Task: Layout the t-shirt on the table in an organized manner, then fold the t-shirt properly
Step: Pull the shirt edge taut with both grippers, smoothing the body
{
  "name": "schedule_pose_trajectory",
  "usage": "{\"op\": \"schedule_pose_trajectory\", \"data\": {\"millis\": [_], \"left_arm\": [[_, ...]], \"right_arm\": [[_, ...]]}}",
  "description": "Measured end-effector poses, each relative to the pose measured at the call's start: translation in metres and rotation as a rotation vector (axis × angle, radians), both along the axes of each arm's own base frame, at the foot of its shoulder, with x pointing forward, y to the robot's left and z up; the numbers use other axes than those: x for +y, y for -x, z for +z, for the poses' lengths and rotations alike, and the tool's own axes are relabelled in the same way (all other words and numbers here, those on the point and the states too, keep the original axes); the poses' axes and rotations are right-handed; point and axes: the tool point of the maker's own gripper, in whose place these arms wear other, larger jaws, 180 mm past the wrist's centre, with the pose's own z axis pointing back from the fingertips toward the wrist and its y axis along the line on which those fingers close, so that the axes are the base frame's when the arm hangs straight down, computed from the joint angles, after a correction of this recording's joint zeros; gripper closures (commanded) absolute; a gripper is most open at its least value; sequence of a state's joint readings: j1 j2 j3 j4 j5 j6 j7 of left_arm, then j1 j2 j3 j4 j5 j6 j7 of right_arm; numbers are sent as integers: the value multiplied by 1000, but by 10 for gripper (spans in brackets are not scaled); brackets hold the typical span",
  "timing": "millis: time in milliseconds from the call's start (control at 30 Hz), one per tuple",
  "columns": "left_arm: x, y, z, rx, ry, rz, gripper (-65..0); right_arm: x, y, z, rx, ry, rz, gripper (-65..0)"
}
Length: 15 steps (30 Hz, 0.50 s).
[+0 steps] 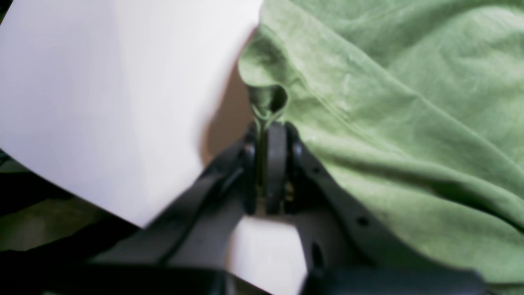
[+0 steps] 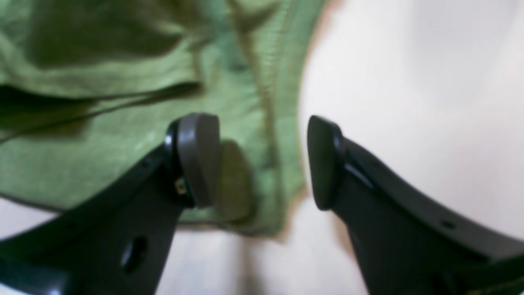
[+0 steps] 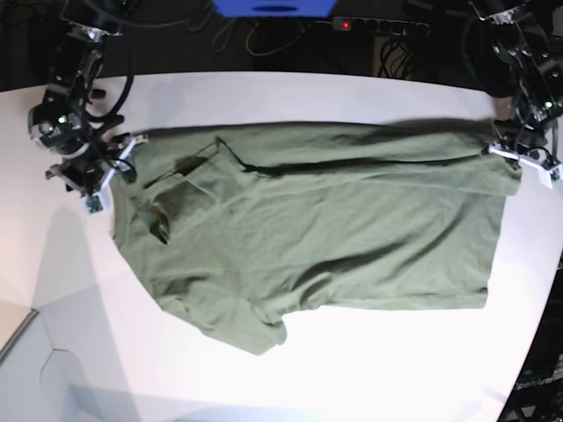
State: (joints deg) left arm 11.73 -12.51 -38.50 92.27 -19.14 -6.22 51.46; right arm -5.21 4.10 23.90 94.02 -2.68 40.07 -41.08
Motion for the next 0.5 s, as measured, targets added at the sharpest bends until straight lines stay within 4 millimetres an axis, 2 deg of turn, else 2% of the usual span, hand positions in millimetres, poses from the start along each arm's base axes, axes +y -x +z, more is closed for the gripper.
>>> {"op": "schedule_pose_trajectory", "data": {"millis": [100, 267, 333, 500], "left_arm": [[0, 0, 0, -2, -1, 0, 0], [0, -1, 1, -5, -3, 0, 0], [0, -1, 0, -5, -3, 1, 0], [1, -6, 4, -19, -5, 1, 0]], "right_arm": [[3, 15, -16, 41, -17, 1, -344], [5, 27, -22, 47, -30, 1, -325], [6, 32, -25, 53, -41, 0, -263], [10, 45, -29, 54, -67, 2, -35]]}}
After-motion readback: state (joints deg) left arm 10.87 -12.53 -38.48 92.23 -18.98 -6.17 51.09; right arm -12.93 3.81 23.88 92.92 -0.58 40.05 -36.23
